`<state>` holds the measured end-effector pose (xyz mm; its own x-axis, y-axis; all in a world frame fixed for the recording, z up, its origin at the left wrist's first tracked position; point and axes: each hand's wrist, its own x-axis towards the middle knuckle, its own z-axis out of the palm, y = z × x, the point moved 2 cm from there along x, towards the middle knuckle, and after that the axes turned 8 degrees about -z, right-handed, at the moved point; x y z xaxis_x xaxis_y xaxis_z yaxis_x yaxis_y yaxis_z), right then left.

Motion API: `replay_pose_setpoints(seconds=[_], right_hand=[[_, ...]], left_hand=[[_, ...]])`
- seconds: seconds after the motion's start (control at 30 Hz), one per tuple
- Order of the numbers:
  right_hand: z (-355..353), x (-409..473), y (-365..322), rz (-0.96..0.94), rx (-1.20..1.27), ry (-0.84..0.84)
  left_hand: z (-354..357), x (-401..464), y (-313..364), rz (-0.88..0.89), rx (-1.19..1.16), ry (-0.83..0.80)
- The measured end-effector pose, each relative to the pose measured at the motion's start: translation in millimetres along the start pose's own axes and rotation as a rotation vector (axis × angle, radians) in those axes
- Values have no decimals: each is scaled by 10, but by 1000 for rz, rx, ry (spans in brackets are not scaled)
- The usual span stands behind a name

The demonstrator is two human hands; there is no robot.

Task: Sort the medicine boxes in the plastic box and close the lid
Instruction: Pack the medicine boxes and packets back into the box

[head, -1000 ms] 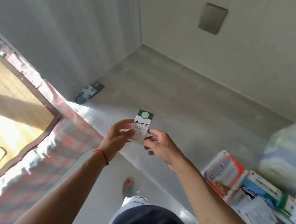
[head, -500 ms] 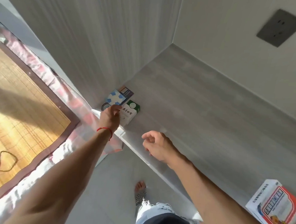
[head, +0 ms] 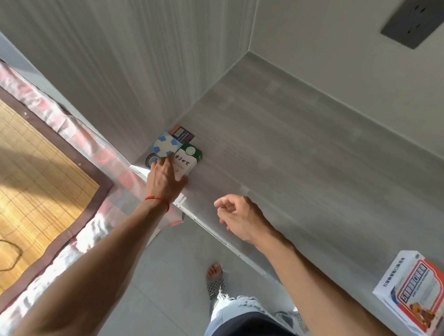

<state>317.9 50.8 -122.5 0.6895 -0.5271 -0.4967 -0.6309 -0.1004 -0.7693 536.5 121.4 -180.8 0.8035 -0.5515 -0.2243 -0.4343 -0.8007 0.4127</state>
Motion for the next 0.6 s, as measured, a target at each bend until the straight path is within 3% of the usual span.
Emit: replay_pose_setpoints(seconds=[0.1, 0.2, 0.4, 0.5, 0.6], right_hand=[[-76, -60, 90, -23, 30, 66], [-261, -209, 212, -32, 67, 139], [-926, -943, 801, 31, 155, 368], [-1291, -1488, 1301, 92, 170, 501], [-1601, -2128, 1870, 145, 192, 643]], left_hand=[[-57, -218, 256, 132, 99, 85], [6, -633, 719, 334, -12, 113], [505, -1629, 1698, 568, -313, -286], [756, -2079, 2107, 628, -290, -488], [1028, -2531, 2494, 728, -206, -587]])
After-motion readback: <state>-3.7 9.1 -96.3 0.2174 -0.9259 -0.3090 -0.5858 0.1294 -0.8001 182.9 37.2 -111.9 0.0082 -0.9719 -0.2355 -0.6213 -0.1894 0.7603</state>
